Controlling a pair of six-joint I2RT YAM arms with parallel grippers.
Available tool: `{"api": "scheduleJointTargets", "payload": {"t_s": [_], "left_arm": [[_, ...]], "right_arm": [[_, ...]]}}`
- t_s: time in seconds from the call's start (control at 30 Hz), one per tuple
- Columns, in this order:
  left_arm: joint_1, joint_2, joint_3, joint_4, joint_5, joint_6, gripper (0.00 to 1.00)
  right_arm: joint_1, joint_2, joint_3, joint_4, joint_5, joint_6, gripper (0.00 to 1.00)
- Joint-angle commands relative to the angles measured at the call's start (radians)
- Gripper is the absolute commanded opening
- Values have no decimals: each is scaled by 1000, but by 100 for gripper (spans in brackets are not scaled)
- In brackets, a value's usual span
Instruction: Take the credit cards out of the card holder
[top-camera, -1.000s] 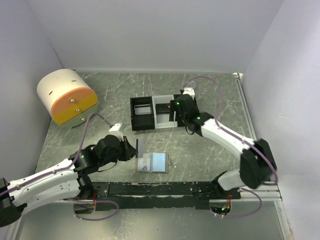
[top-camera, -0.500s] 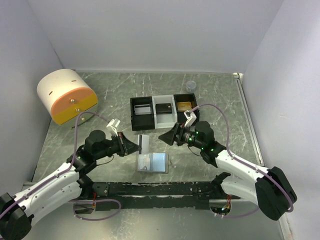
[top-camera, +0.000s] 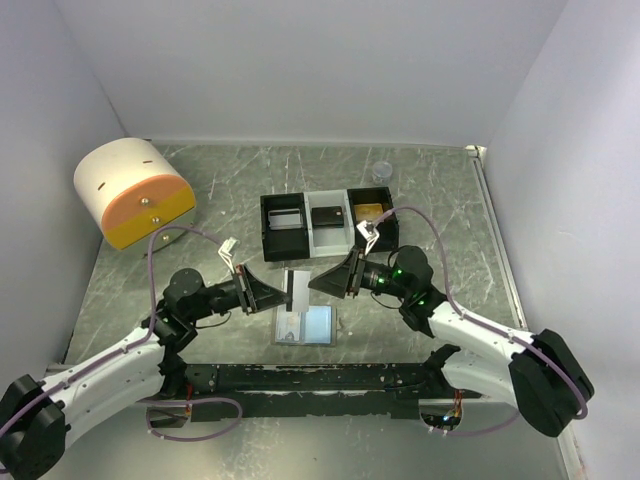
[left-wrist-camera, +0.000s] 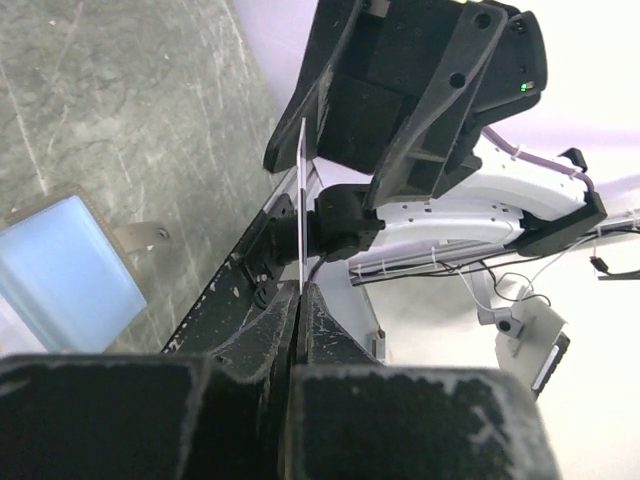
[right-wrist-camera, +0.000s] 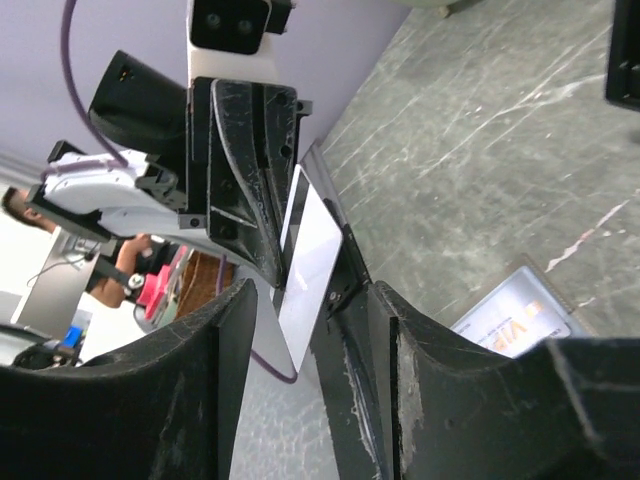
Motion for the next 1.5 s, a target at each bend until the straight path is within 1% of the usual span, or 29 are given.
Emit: {"api": "scheduleJointTargets", "payload": {"t_s": [0.0, 0.07, 0.13, 0.23, 0.27, 0.33, 0.43, 0.53, 0.6, 0.63, 0.7, 0.73, 0.8, 0.83, 0.9, 0.97, 1.03, 1.07, 1.13, 1.2, 1.3, 1.4, 1.47], "left_arm": [[9, 4, -20, 196, 41, -62, 7], [7, 3, -12, 177, 33, -52, 7], [8, -2, -8, 175, 30, -50, 7], [7, -7, -7, 171, 32, -46, 7], [7, -7, -11, 181, 36, -48, 7], [7, -1, -27, 226, 46, -66, 7], [7, 1, -54, 276, 50, -91, 7], [7, -7, -62, 276, 44, -88, 7], [7, -19, -50, 230, 42, -61, 7], [7, -29, -40, 190, 37, -44, 10], [7, -50, -4, 70, 22, 10, 24], [7, -64, 19, -9, 0, 46, 34], [7, -88, 72, -169, -45, 122, 60], [8, -97, 104, -258, -78, 169, 70], [8, -105, 185, -498, -189, 264, 88], [8, -91, 270, -703, -332, 338, 99], [7, -52, 354, -898, -500, 377, 100], [7, -23, 395, -979, -563, 392, 100], [7, 29, 486, -1114, -668, 426, 100], [8, 67, 565, -1202, -758, 472, 100], [7, 91, 643, -1253, -880, 534, 100], [14, 109, 659, -1206, -906, 611, 100], [32, 127, 646, -1158, -895, 655, 100]], "right_arm": [[34, 41, 36, 79, -84, 18, 48], [52, 64, 55, 40, -77, 1, 43], [57, 80, 59, 49, -80, 5, 39], [58, 103, 38, 181, -101, 63, 33], [58, 117, 41, 208, -112, 80, 29], [59, 145, 58, 223, -128, 93, 19], [60, 177, 67, 285, -157, 128, 14], [60, 176, 76, 278, -160, 118, 6], [62, 159, 76, 244, -143, 95, 1], [60, 147, 77, 217, -136, 79, 0], [62, 128, 83, 163, -121, 45, 0], [61, 115, 87, 134, -108, 27, 0], [62, 85, 97, 58, -72, -20, 0], [62, 68, 106, 11, -49, -47, 0], [61, 40, 126, -88, 16, -108, 0], [62, 23, 148, -174, 84, -169, 0], [63, 17, 183, -260, 155, -239, 0], [66, 18, 201, -299, 210, -290, 0], [81, 24, 240, -386, 317, -379, 0], [95, 39, 280, -457, 409, -470, 0], [115, 75, 330, -487, 523, -573, 0], [145, 139, 389, -509, 604, -681, 0], [183, 200, 439, -527, 666, -768, 0]]}}
